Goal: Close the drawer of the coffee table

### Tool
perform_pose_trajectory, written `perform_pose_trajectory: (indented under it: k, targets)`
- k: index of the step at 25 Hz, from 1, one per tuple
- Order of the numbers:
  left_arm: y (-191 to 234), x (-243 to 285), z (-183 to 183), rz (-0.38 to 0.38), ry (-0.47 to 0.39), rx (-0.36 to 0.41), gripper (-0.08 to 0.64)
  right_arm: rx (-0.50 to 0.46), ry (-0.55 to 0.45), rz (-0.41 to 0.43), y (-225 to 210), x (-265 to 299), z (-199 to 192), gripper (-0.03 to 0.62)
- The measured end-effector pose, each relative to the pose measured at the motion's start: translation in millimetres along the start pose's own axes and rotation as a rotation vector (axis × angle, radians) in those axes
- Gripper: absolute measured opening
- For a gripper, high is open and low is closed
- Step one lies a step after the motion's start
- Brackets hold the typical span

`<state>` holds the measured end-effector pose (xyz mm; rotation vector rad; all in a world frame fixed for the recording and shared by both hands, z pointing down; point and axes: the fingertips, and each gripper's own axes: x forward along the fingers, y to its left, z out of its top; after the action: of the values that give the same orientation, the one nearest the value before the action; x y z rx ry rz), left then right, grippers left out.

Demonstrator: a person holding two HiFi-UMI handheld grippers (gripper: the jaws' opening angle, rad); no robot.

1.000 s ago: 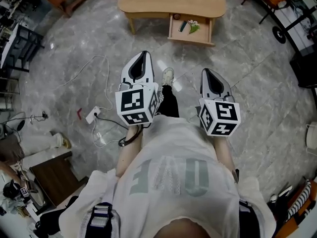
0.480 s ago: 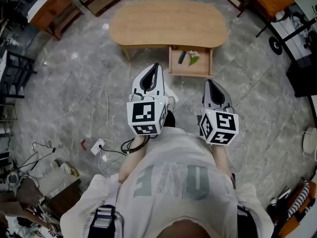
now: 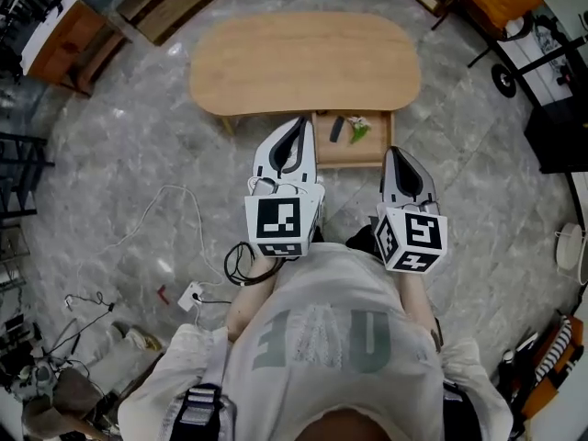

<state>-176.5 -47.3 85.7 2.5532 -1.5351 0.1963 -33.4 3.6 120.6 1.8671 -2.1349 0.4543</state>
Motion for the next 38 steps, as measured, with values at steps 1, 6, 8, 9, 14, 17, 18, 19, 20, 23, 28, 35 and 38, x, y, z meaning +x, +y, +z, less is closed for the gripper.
perform_pose_trajectory:
  k: [1,6,8,9,14,17,18,19,20,23,28,35,38]
  targets:
    - [0.8,5.9,-2.6,-0.004,0.008,-0.011,0.009,-0.001,0.009,-0.004,-2.4,5.3,-0.3,0.003]
    - [-0.1,23.6,-9.4,-0.003,0.026,-0.036,0.008,-0.014,0.014,0.011,-9.7,26.5,2.5,0.004]
    - [-1.0,28.7,-9.0,0.012,0.021,-0.045,0.009,-0.025,0.007,0.035,-12.6,34.4,6.7,0.003]
    - [-1.8,32.1,-8.5,0.02,0.019,-0.047,0.009,-0.032,0.001,0.05,-14.8,37.8,9.4,0.003]
    - [-15.9,46.6,-9.1,0.079,0.007,-0.065,0.008,-0.069,-0.015,0.121,-33.1,47.3,14.8,0.004]
    - [-28.1,57.0,-8.2,0.098,0.007,-0.069,0.009,-0.077,-0.031,0.161,-42.3,52.3,23.1,0.005]
    - [-32.9,59.5,-6.9,0.102,0.005,-0.066,0.009,-0.08,-0.039,0.173,-45.2,51.8,26.7,0.005]
    - [-37.5,61.3,-5.2,0.106,0.002,-0.063,0.009,-0.085,-0.048,0.184,-47.9,50.4,29.8,0.005]
    - [-41.5,62.8,-3.8,0.11,-0.002,-0.063,0.009,-0.093,-0.057,0.194,-50.6,48.7,32.2,0.004]
    - [-48.9,68.3,-2.5,0.128,-0.011,-0.063,0.009,-0.109,-0.079,0.202,-61.9,46.7,34.6,0.005]
    - [-56.0,76.1,-6.2,0.135,-0.006,-0.046,0.009,-0.08,-0.098,0.196,-81.4,52.2,35.7,0.004]
    - [-64.5,111.4,-45.3,0.102,0.086,0.009,0.009,-0.038,-0.081,0.21,-109.0,88.4,21.6,0.005]
    - [-66.7,131.4,-67.5,0.113,0.107,0.046,0.009,0.008,-0.079,0.216,-125.4,111.3,1.6,0.005]
